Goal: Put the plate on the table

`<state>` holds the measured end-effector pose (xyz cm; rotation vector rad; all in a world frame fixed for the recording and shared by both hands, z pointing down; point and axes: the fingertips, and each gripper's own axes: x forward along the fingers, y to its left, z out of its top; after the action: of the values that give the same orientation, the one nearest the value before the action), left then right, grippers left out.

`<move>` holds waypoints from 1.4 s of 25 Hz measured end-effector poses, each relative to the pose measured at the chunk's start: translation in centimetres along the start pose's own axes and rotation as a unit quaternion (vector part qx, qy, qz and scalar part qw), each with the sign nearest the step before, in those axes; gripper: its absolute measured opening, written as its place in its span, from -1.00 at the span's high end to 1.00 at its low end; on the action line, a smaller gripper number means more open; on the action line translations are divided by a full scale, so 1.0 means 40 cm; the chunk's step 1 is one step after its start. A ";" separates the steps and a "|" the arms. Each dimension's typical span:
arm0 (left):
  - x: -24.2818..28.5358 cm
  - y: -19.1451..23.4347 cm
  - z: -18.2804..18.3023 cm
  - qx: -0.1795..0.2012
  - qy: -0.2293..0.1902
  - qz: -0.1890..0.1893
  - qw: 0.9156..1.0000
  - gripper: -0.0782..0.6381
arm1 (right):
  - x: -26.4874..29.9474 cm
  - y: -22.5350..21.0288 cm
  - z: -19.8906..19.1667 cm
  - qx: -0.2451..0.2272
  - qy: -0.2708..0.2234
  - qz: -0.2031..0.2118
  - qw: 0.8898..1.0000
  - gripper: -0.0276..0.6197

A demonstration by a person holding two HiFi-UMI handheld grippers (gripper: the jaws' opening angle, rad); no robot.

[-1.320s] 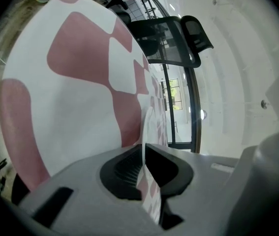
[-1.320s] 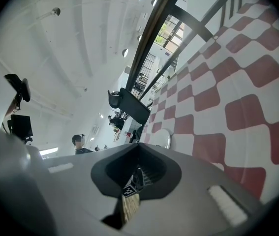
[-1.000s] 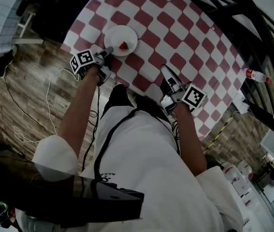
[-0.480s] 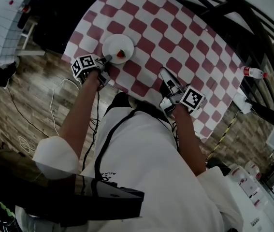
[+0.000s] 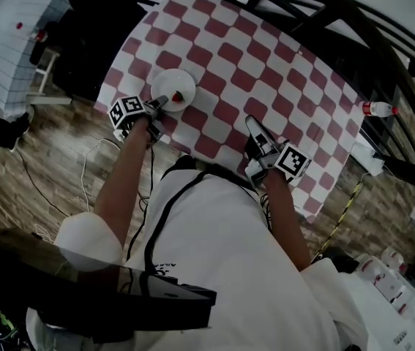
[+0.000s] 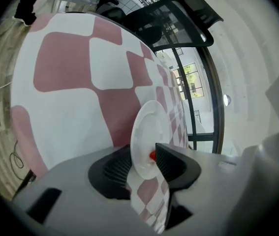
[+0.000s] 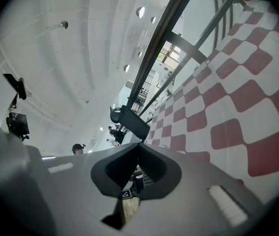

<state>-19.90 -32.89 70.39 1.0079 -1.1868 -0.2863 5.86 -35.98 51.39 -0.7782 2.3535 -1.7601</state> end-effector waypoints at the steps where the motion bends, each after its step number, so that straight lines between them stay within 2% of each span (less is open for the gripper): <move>1: -0.001 0.000 0.000 0.000 0.000 0.002 1.000 0.34 | -0.004 0.001 0.005 -0.004 -0.001 0.002 1.000 0.89; 5: 0.001 0.000 -0.001 -0.005 0.001 0.007 1.000 0.32 | -0.025 0.003 0.016 0.000 -0.009 0.008 1.000 0.89; 10: 0.003 -0.011 -0.001 -0.003 0.002 0.019 1.000 0.15 | -0.052 0.001 0.025 0.001 -0.018 0.008 1.000 0.89; 15: -0.003 -0.009 0.002 0.000 -0.007 0.035 0.999 0.06 | -0.076 -0.005 0.033 -0.010 -0.021 0.013 1.000 0.89; 18: -0.013 -0.006 -0.001 0.005 -0.011 0.044 0.999 0.05 | -0.087 -0.001 0.031 0.002 -0.027 0.017 0.999 0.89; 21: -0.028 -0.002 -0.004 0.013 -0.015 0.045 0.999 0.05 | -0.090 0.001 0.029 -0.006 -0.024 0.024 0.999 0.89; 25: -0.052 -0.010 -0.022 0.037 -0.021 0.040 0.998 0.29 | -0.091 0.000 0.018 -0.020 -0.010 0.024 0.999 0.89; 28: -0.072 -0.031 -0.044 0.058 -0.025 0.031 0.998 0.46 | -0.086 0.009 0.012 -0.066 0.009 0.033 0.997 0.90; 35: -0.119 -0.090 -0.111 0.082 -0.036 -0.004 0.996 0.67 | -0.086 0.029 0.009 -0.099 0.027 0.066 0.992 0.90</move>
<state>-16.84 -29.53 64.50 1.1524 -1.2879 -0.2366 8.55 -34.50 49.44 -0.5875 2.5802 -1.5322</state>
